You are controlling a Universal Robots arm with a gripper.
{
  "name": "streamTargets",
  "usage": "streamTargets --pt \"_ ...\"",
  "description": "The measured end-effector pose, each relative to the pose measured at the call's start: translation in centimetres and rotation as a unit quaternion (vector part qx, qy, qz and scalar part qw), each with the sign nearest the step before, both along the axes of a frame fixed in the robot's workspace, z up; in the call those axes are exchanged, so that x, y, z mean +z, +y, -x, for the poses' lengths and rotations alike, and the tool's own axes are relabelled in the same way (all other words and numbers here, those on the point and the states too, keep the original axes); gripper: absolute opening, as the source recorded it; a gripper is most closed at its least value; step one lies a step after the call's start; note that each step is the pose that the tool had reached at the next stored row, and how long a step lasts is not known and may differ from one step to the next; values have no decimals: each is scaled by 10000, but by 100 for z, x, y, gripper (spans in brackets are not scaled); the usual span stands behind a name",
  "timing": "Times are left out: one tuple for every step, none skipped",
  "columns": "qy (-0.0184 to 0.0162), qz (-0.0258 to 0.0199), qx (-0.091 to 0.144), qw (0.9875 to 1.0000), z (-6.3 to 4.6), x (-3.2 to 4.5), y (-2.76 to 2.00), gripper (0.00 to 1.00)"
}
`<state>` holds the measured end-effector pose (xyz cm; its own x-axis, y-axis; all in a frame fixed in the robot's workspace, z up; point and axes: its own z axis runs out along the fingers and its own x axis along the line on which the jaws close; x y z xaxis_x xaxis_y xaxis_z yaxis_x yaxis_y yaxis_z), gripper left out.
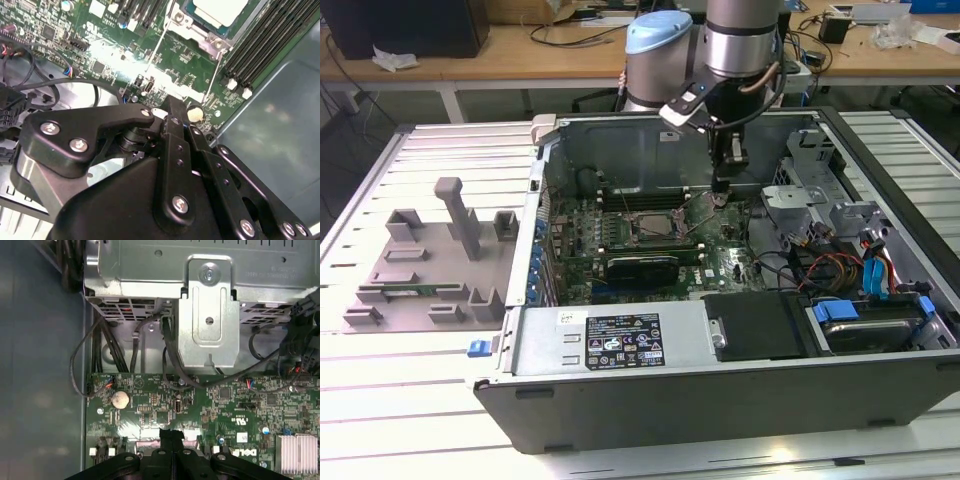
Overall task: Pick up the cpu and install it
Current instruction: 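Close the cpu cover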
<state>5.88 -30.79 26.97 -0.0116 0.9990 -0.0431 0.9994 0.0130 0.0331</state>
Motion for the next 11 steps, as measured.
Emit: streamTargets --pt "9 0 0 10000 -20 -12 0 11" --pt "24 -1 0 10000 -46 -34 0 11" --pt "33 0 0 10000 -60 -50 0 11" --pt "46 0 0 10000 -73 -74 0 11" --pt "58 0 0 10000 -81 -95 0 11" --pt "79 0 0 10000 -96 -136 0 11" --pt "95 -1 0 10000 -108 -164 0 11" --pt "109 -1 0 9999 -118 -186 0 11" --pt "118 -1 0 9999 -125 -201 0 11" --pt "125 -1 0 9999 -130 -214 0 11" --pt "144 -1 0 9999 -139 -239 0 11"
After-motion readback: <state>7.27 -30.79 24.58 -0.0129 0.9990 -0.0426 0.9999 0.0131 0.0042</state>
